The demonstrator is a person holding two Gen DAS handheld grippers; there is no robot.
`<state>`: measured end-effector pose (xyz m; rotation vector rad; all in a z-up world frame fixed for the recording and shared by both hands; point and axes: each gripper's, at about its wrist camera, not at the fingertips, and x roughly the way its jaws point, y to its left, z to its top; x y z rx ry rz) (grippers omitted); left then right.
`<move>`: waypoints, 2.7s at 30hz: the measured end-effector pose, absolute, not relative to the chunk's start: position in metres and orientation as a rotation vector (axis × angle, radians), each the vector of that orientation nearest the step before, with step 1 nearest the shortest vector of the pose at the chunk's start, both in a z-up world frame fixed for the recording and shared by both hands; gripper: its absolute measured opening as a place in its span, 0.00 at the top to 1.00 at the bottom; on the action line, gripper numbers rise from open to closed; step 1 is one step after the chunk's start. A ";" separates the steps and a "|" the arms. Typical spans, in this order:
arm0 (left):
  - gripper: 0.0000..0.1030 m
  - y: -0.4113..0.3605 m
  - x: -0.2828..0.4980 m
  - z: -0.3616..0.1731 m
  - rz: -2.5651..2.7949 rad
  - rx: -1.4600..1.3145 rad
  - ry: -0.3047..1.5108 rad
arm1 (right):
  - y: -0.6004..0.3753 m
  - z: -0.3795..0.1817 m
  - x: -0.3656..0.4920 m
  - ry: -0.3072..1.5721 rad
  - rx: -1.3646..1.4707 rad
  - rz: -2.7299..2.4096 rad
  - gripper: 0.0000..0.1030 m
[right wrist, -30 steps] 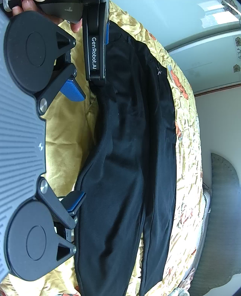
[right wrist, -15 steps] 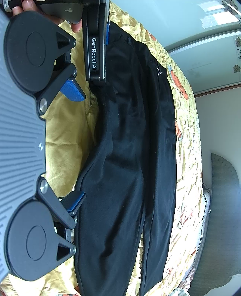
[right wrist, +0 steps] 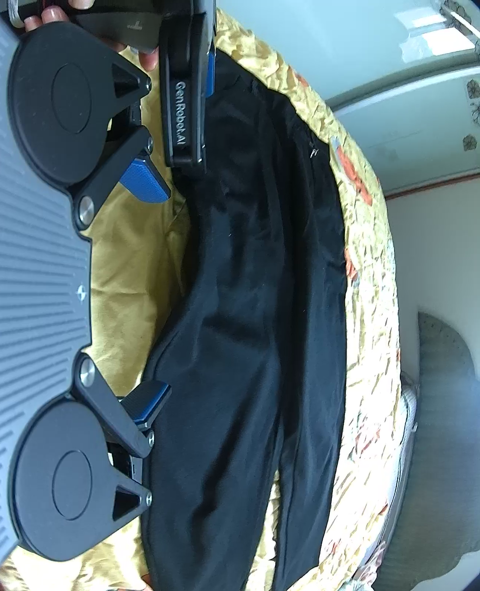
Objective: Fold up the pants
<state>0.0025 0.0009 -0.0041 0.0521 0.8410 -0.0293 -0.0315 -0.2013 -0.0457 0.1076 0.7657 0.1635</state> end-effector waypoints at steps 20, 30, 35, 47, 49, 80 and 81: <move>0.05 0.080 0.070 0.028 0.073 -0.012 0.741 | -0.174 -0.008 0.193 0.575 -0.125 0.669 0.00; 0.05 0.105 0.124 0.024 0.099 -0.061 0.794 | -0.145 -0.050 0.311 0.698 -0.220 0.828 0.07; 0.05 0.106 0.150 0.024 0.095 -0.060 0.806 | -0.131 -0.064 0.347 0.779 -0.257 0.884 0.29; 0.05 0.136 0.239 0.036 0.058 -0.300 0.838 | -0.115 -0.059 0.316 0.635 -0.448 0.951 0.93; 0.06 0.146 0.253 0.034 0.030 -0.403 0.877 | -0.110 -0.055 0.285 0.523 -0.551 0.926 0.93; 0.08 0.177 0.281 0.014 0.010 -0.674 0.992 | -0.128 -0.067 0.373 0.747 -0.217 0.953 0.56; 0.08 0.178 0.283 0.013 0.015 -0.680 0.994 | -0.127 -0.069 0.370 0.742 -0.206 0.982 0.57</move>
